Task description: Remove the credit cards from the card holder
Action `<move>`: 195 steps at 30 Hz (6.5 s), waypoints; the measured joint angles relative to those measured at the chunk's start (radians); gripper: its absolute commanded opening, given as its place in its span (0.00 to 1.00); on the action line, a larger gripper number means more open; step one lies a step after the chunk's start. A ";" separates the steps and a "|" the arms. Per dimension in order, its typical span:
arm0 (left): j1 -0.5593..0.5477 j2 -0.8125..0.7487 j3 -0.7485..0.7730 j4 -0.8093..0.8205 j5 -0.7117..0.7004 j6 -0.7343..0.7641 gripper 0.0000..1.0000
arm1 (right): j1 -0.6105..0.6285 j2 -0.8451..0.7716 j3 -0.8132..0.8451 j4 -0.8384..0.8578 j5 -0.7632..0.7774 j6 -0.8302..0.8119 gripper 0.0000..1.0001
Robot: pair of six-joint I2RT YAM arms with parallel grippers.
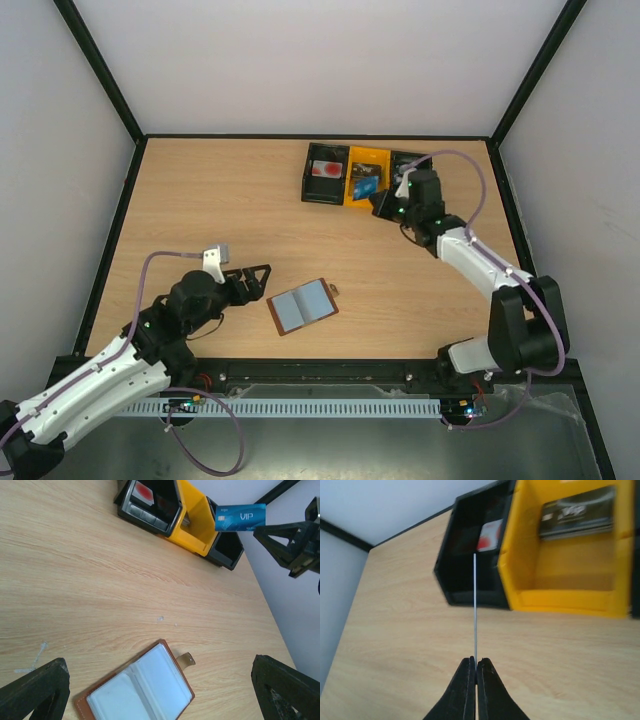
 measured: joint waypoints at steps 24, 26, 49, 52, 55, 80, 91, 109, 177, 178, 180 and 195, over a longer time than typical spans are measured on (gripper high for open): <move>0.000 0.234 0.053 0.018 0.135 0.126 1.00 | -0.356 0.332 0.340 -0.257 -0.171 -0.164 0.02; 0.000 0.245 0.053 0.034 0.139 0.134 1.00 | -0.355 0.357 0.359 -0.262 -0.155 -0.172 0.02; 0.013 0.381 0.053 0.069 0.208 0.175 1.00 | -0.357 0.553 0.637 -0.374 -0.043 -0.216 0.02; 0.013 0.381 0.065 0.069 0.220 0.173 1.00 | -0.359 0.586 0.661 -0.380 -0.052 -0.216 0.02; 0.016 0.380 0.079 0.079 0.228 0.168 1.00 | -0.361 0.620 0.673 -0.380 -0.077 -0.214 0.02; 0.018 0.397 0.080 0.096 0.268 0.122 1.00 | -0.364 0.805 0.863 -0.414 0.019 -0.147 0.37; 0.018 0.437 0.100 0.122 0.315 0.092 1.00 | -0.364 0.738 0.837 -0.454 0.122 -0.084 0.29; 0.018 0.446 0.043 0.167 0.309 0.037 0.98 | -0.298 0.589 0.655 -0.421 0.082 -0.059 0.32; 0.028 0.453 -0.181 0.428 0.435 -0.225 0.89 | 0.553 -0.053 -0.362 -0.048 0.206 0.132 0.02; 0.027 0.453 -0.181 0.427 0.435 -0.225 0.89 | 0.554 -0.084 -0.386 -0.046 0.206 0.143 0.02; 0.024 0.454 -0.181 0.427 0.441 -0.229 0.91 | 0.556 -0.135 -0.429 -0.041 0.207 0.167 0.02; -0.103 0.562 -0.180 0.563 0.494 -0.304 0.89 | 0.587 -0.596 -0.647 -0.104 0.254 0.401 0.34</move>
